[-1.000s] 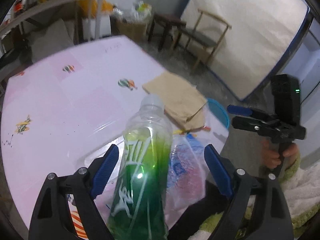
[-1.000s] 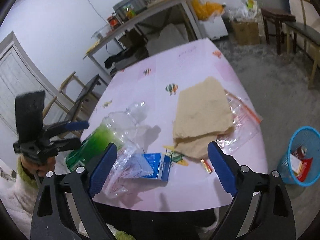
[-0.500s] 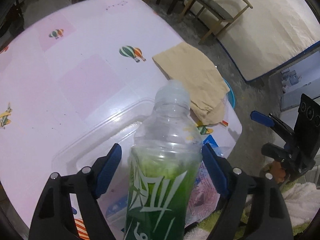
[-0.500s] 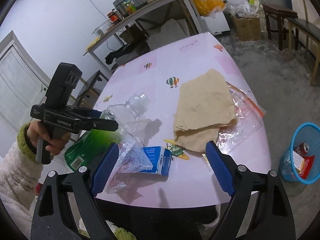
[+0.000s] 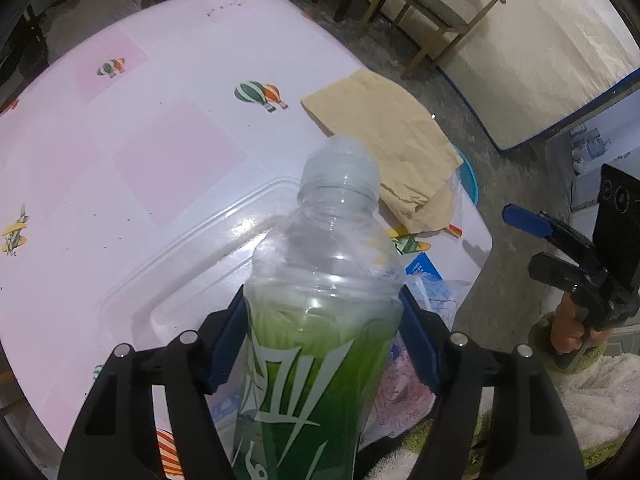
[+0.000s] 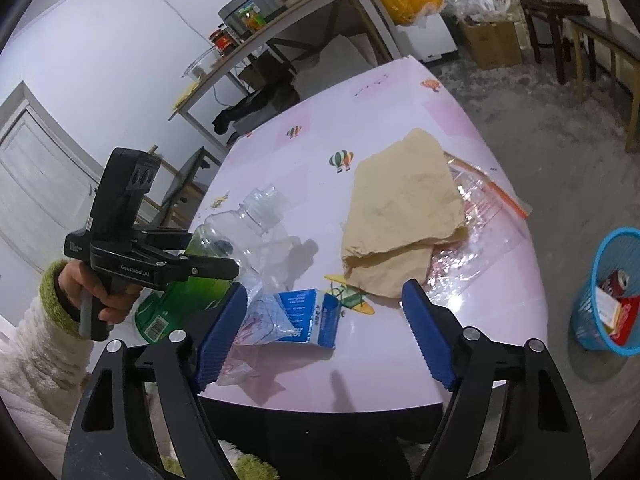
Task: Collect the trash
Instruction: 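Grasp the clear plastic bag with the right tool while the left tool holds the bottle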
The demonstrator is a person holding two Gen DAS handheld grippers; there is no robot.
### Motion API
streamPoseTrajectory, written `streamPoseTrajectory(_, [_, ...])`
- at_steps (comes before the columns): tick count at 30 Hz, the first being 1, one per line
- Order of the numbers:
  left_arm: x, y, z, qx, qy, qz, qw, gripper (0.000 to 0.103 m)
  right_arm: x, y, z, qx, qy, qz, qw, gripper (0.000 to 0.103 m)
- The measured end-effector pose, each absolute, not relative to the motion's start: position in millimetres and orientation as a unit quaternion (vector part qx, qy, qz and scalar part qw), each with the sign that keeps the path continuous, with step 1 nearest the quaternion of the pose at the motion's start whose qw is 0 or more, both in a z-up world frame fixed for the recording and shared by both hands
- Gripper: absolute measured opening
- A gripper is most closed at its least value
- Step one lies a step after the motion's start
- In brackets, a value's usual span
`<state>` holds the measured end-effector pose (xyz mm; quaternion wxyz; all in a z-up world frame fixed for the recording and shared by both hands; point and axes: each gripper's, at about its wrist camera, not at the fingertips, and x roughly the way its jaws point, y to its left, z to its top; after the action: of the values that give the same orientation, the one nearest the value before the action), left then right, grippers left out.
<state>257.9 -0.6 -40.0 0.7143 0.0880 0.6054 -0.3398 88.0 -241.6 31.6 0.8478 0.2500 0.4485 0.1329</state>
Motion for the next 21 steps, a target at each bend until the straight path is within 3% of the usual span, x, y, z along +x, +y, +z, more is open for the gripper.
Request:
streamPoseTrajectory(10, [244, 36, -9, 0.043, 0.553, -0.336, 0.761, 0.068, 90, -208, 34, 0.23, 0.457, 0.183, 0.84, 0.072])
streamPoseTrajectory(21, [232, 75, 14, -0.013, 0.512, -0.328, 0.794, 0.068, 59, -175, 1, 0.192, 0.527, 0.256, 0.787, 0.07])
